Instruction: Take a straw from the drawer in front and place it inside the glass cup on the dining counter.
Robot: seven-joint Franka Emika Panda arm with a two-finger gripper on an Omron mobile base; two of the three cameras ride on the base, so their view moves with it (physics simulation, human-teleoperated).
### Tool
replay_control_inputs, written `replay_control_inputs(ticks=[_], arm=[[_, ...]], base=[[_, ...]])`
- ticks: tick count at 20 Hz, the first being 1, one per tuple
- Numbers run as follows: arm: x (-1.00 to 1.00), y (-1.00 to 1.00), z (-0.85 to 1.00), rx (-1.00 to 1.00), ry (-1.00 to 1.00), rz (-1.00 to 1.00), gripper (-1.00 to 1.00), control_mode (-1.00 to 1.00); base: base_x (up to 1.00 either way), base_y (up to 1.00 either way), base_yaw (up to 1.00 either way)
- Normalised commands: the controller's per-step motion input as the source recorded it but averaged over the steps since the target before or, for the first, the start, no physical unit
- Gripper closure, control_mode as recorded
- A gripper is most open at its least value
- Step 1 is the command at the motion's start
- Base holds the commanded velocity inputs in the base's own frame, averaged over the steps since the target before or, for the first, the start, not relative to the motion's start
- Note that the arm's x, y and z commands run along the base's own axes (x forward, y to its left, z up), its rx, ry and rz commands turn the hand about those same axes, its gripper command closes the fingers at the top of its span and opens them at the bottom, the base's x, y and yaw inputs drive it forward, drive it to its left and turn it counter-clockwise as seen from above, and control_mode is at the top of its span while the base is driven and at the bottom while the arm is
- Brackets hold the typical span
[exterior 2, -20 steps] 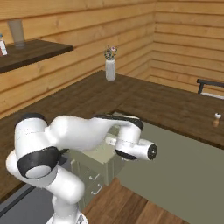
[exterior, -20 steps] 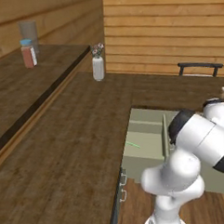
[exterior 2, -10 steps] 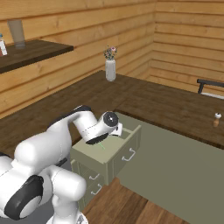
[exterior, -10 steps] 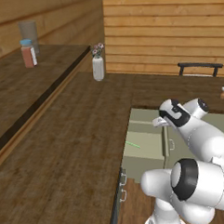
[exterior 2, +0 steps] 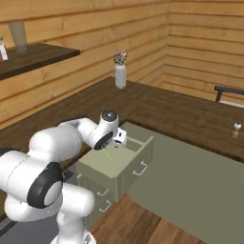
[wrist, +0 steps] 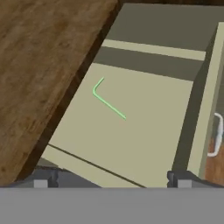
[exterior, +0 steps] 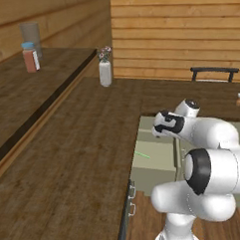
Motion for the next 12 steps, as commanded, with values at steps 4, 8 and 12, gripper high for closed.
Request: replay_control_inputs(ticks=[4,8,12], arm=[[0.01,0.00,-0.49,-0.01,0.21,-0.08,-1.00,-1.00],[0.00,0.00,-0.55,-0.03,0.15,-0.09,-1.00,-1.00],[0.00,-0.01,-0.51,-0.05,0.08,-0.12,-1.00,-1.00]], base=[[0.00,0.00,0.00],[0.00,0.00,0.00],[0.00,0.00,0.00]])
